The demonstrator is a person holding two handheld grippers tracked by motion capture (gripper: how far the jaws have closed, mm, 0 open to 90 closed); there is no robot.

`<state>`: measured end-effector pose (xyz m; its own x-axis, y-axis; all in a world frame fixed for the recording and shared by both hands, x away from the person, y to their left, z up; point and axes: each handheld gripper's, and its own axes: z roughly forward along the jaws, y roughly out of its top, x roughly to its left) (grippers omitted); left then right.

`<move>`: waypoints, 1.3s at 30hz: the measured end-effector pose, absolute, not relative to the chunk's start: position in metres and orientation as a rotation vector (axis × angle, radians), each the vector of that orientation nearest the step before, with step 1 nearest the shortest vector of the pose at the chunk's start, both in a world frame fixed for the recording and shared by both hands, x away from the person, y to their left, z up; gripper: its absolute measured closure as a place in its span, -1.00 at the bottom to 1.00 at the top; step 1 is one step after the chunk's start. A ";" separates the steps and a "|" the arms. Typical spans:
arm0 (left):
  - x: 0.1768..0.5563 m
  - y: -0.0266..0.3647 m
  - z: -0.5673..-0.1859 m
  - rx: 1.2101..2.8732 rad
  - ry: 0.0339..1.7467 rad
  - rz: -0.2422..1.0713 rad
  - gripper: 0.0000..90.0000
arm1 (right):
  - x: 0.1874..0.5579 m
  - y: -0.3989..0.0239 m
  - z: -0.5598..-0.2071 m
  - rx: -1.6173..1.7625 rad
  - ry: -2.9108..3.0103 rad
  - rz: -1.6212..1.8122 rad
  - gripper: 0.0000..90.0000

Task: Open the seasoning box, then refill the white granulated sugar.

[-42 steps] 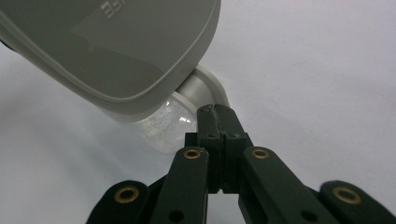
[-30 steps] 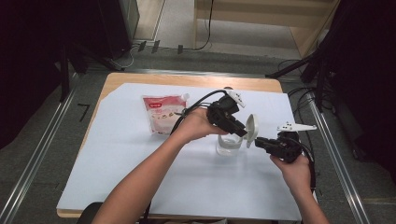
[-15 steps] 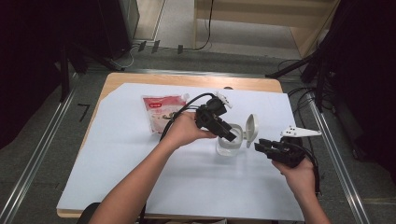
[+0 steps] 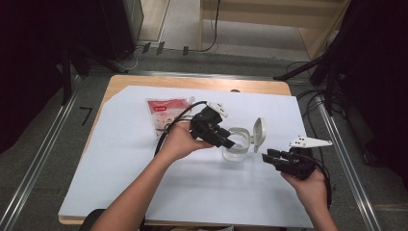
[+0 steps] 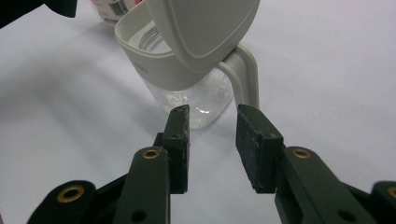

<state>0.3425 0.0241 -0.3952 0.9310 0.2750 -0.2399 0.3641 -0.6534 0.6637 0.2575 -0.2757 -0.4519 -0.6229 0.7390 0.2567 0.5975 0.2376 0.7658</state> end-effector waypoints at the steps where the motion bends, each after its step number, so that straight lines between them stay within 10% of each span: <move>1: 0.341 0.026 -0.396 2.321 0.446 -0.150 0.20 | 0.257 -0.276 -0.452 1.281 2.340 1.337 0.44; 13: 0.335 0.050 -0.402 2.303 0.505 -0.185 -0.07 | 0.259 -0.274 -0.455 1.274 2.359 1.327 0.33; 39: 0.332 0.126 -0.390 2.287 0.654 -0.110 0.05 | 0.258 -0.267 -0.454 1.255 2.407 1.336 0.02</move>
